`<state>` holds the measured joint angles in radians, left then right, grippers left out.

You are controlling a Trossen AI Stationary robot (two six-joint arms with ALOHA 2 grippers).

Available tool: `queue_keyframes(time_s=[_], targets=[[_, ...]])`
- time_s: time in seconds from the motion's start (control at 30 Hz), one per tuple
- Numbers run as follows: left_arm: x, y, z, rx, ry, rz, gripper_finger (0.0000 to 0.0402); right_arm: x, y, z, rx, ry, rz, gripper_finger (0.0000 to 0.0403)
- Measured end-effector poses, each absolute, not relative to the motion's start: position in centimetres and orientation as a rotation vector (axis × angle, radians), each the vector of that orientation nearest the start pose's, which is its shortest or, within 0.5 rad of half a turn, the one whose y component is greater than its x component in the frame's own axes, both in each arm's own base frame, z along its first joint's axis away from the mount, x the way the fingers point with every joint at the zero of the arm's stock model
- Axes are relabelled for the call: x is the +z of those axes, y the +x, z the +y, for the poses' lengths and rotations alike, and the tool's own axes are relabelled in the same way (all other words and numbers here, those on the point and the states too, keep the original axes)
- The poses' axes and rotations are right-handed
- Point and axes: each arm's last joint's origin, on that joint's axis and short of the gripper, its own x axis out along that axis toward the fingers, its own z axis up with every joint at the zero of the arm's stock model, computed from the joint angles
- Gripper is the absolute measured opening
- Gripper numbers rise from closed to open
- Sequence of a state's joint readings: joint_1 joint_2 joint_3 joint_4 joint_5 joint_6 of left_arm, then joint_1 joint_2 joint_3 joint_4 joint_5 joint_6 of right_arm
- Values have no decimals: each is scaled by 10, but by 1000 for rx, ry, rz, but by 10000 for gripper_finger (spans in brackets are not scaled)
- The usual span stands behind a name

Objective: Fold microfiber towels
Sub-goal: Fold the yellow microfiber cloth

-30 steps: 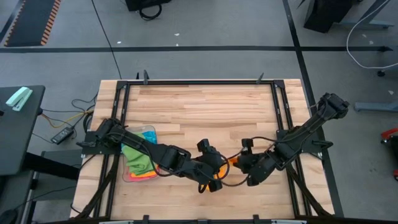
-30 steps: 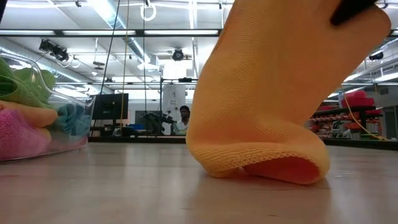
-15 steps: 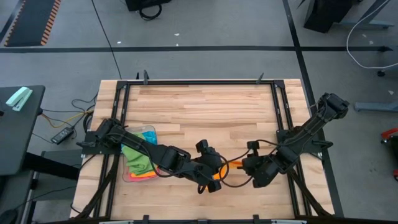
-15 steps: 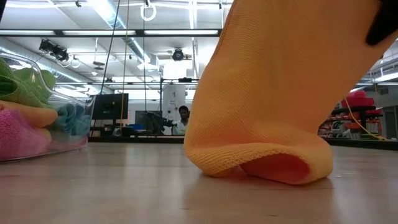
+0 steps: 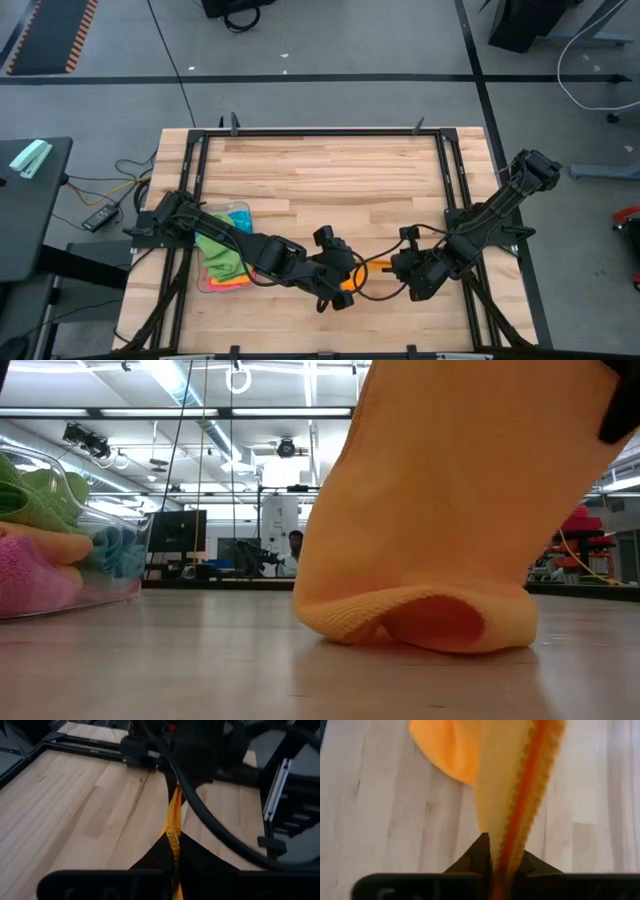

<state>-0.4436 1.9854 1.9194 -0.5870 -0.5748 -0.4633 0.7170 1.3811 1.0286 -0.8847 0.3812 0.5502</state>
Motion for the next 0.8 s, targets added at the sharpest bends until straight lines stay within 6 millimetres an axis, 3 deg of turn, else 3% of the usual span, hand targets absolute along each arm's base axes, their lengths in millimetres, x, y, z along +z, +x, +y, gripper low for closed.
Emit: queue_keyframes(time_s=[0.13, 0.37, 0.6, 0.8], targets=[[331, 409, -182, 187, -77, 568, 17, 247, 197, 160, 43, -141, 1095, 9], [329, 404, -190, 97, -56, 615, 19, 258, 194, 172, 116, -109, 1075, 5], [331, 402, -203, -73, -114, 629, 8, 265, 190, 191, 299, 19, 1073, 3], [331, 406, -196, -68, -64, 624, 23, 284, 189, 178, 227, -66, 1141, 3]])
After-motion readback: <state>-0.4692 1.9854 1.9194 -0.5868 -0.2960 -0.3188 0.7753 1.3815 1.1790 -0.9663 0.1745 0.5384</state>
